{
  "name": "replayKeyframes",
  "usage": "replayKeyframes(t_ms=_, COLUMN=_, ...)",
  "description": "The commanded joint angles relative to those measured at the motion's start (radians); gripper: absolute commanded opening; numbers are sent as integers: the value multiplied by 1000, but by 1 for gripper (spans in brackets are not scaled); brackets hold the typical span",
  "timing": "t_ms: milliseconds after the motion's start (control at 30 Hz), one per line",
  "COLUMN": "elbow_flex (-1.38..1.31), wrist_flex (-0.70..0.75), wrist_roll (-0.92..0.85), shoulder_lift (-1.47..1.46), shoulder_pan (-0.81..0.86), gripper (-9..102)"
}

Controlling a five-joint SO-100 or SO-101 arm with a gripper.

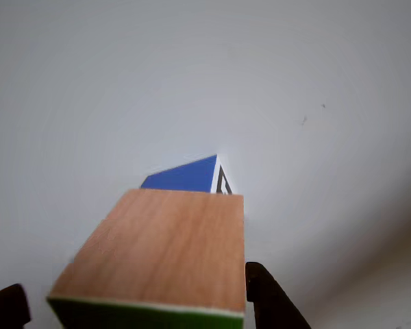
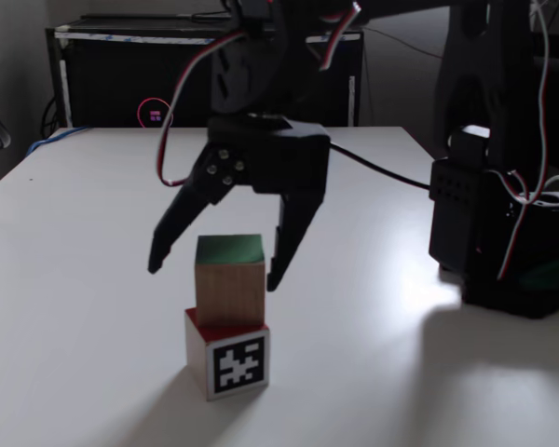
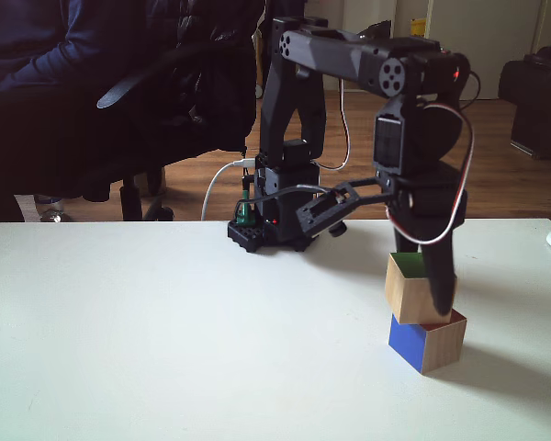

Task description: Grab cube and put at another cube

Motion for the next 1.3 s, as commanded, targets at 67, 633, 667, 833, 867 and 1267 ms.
replayKeyframes(t_ms=67, elbow_flex=-25, wrist_flex=11, wrist_roll=3, shoulder_lift=55, shoulder_pan=-25, gripper=50)
replayKeyframes(t_ms=633, elbow_flex=799, wrist_flex=-278, wrist_roll=-382, shoulder_lift=1190, shoulder_pan=344, gripper=50)
replayKeyframes(t_ms=667, elbow_flex=882, wrist_flex=-339, wrist_roll=-417, shoulder_lift=1238, shoulder_pan=408, gripper=48)
replayKeyframes(t_ms=833, elbow_flex=1028, wrist_flex=-456, wrist_roll=-468, shoulder_lift=1206, shoulder_pan=548, gripper=29)
replayKeyframes(t_ms=867, elbow_flex=1052, wrist_flex=-462, wrist_roll=-472, shoulder_lift=1229, shoulder_pan=552, gripper=22)
replayKeyframes(t_ms=1267, elbow_flex=1473, wrist_flex=-296, wrist_roll=-457, shoulder_lift=1812, shoulder_pan=451, gripper=0)
